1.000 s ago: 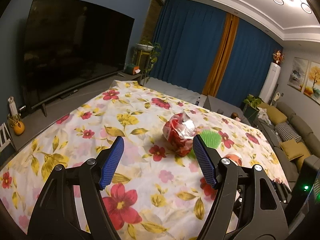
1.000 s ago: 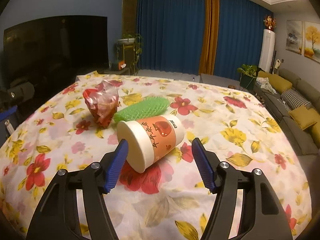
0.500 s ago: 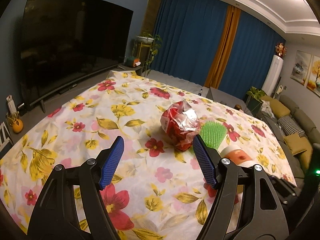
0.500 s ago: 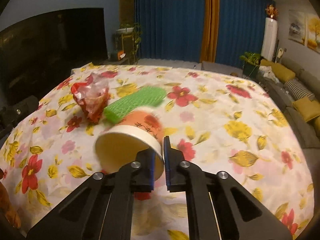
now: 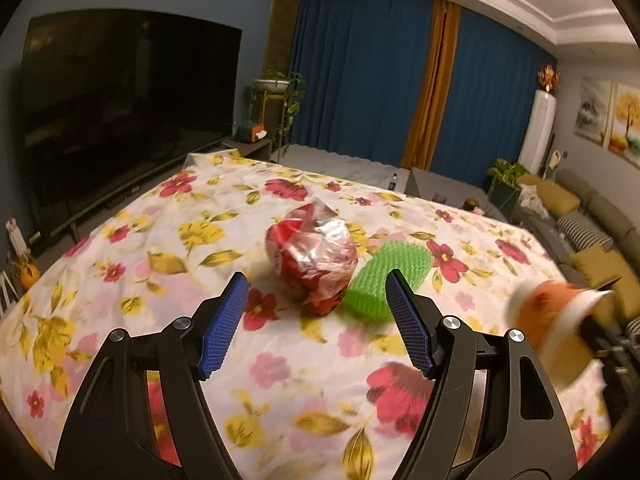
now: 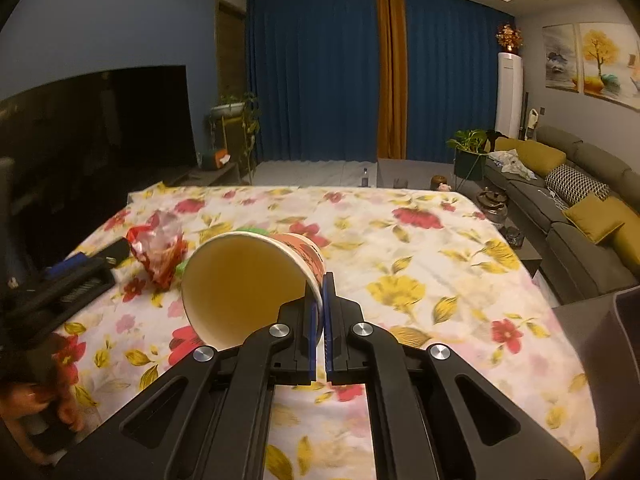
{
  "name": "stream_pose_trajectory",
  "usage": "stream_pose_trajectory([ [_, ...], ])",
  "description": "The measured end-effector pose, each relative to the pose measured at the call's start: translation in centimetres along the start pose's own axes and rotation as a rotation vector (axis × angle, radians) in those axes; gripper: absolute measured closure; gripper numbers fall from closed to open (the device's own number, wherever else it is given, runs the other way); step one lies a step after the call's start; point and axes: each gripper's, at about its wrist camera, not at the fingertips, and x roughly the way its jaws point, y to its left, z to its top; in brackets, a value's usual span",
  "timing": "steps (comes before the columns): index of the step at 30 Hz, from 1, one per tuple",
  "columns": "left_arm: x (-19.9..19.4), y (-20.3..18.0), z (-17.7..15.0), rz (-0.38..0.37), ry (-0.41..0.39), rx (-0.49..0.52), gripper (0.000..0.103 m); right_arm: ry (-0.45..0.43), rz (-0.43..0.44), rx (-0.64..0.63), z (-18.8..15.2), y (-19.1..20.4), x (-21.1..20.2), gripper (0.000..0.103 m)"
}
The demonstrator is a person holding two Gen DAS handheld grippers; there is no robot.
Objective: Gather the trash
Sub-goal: 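Grasp the red-and-clear plastic bag with the left tool while the right tool holds the cup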
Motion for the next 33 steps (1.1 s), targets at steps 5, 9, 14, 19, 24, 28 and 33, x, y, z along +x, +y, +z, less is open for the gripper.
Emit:
stream_pose_trajectory([
  [5, 3.0, -1.3, 0.4, 0.038, 0.037, 0.012, 0.030, -0.027, -0.010, 0.032, 0.7, -2.1, -0.8, 0.099],
  [9, 4.8, -1.5, 0.6, 0.053, 0.050, -0.005, 0.024, -0.031, 0.002, 0.071, 1.2, -3.4, -0.9, 0.099],
  [14, 6.9, -1.6, 0.7, 0.059, 0.134, -0.045, 0.022, -0.033, 0.012, 0.098, 1.3, -4.0, -1.1, 0.099],
  [19, 8.3, -1.7, 0.4, 0.064, 0.199, -0.049, 0.025, -0.028, 0.012, 0.101, 1.3, -4.1, -1.0, 0.099],
  [24, 9.5, -1.0, 0.0, 0.058, 0.264, -0.082, 0.046, -0.026, 0.012, 0.104, 1.3, -4.1, -1.1, 0.099],
  [28, 9.8, -1.2, -0.2, 0.045, 0.280, -0.079, 0.077, -0.023, 0.015, 0.103, 1.3, -4.1, -1.1, 0.099],
  [33, 9.7, -1.5, -0.3, 0.005, 0.287, -0.082, 0.101, -0.030, 0.016, 0.109, 1.6, -4.2, -1.4, 0.099],
])
